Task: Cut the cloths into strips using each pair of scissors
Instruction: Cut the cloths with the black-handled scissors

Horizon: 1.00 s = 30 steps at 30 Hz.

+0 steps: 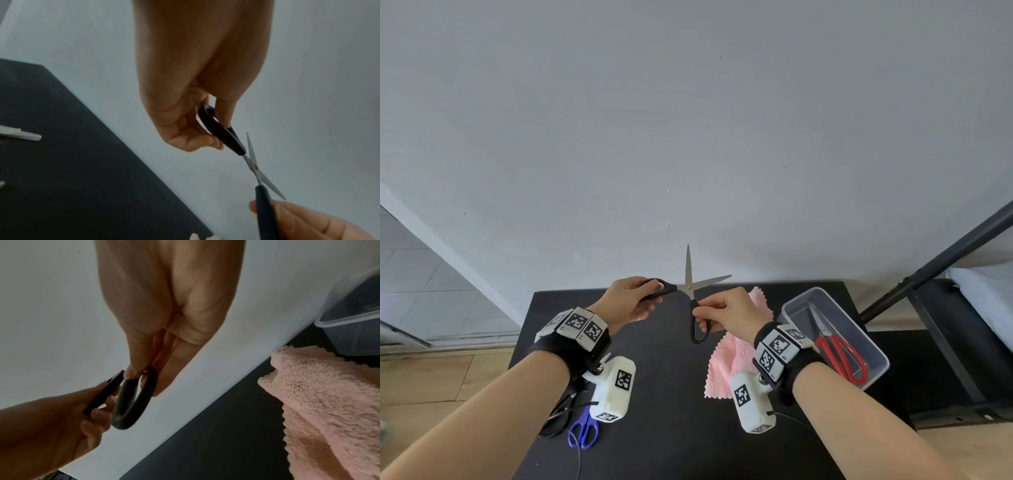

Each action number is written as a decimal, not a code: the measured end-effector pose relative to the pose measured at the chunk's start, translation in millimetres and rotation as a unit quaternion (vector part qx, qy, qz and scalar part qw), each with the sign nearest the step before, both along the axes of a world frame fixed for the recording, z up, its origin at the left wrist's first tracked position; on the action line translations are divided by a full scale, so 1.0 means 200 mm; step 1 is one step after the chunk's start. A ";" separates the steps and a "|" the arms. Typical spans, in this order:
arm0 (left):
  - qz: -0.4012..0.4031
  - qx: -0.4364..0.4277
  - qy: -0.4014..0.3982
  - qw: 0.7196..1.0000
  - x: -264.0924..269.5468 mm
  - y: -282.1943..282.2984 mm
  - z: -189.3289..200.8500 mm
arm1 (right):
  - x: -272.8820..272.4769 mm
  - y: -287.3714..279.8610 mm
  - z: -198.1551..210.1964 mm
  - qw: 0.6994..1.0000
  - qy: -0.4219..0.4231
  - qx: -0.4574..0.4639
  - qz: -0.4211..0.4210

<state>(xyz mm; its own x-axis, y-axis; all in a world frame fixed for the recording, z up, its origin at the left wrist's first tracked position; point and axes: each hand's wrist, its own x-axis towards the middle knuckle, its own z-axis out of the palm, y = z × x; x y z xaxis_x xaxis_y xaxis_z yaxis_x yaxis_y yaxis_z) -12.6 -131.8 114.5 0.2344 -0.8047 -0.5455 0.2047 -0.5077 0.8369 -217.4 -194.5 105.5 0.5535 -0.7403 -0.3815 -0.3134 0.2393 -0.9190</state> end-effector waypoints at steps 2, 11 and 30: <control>0.052 -0.009 0.055 0.997 -0.01 -0.01 0.00 | 0.01 0.00 -0.01 1.000 -0.008 -0.001 -0.009; 0.081 -0.014 0.185 0.979 -0.15 -0.02 -0.01 | 0.03 0.04 -0.02 0.998 -0.051 -0.005 -0.030; 0.066 -0.001 0.175 0.982 -0.35 -0.02 -0.12 | -0.18 0.12 -0.08 0.996 0.028 0.005 -0.087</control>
